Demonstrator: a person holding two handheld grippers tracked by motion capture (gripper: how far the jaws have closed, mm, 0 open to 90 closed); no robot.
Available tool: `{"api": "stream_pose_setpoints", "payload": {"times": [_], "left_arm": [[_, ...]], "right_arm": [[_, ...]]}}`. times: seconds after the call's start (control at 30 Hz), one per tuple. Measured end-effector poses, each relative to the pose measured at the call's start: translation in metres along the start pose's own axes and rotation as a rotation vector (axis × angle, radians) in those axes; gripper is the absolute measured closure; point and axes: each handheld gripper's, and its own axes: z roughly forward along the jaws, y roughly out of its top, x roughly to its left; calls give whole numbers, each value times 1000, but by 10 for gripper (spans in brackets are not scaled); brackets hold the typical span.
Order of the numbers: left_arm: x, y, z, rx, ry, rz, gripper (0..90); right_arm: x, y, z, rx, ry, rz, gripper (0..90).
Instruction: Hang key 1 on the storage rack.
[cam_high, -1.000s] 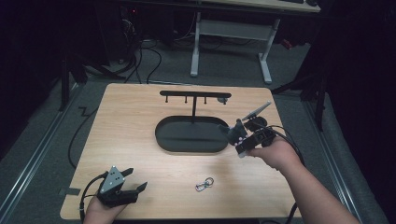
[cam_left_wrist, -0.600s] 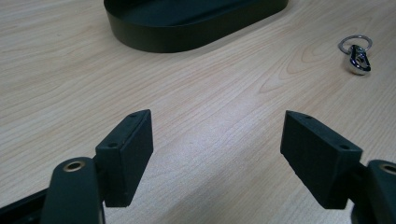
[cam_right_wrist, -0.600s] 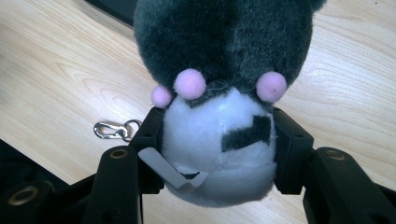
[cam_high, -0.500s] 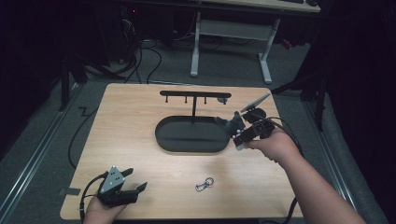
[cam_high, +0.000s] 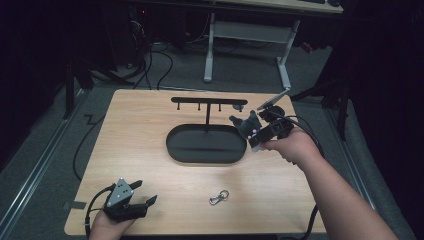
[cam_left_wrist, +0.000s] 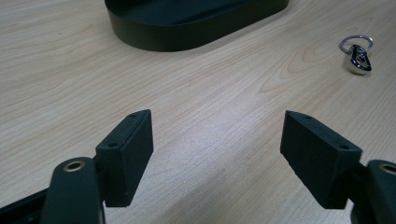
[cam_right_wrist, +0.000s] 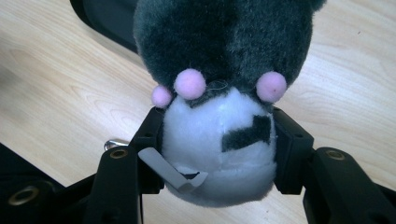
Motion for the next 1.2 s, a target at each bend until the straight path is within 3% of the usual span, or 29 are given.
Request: {"api": "stream_pose_setpoints", "payload": {"times": [0.7, 1.0, 1.2], "left_arm": [[1, 0, -1, -1, -1, -1, 261], [0, -1, 0, 1, -3, -1, 261], [0, -1, 1, 8, -5, 6, 261]], "right_arm": [[-2, 23, -12, -67, -47, 27, 484], [-19, 10, 1, -55, -48, 65, 484], [-22, 3, 14, -39, -48, 71, 483]]}}
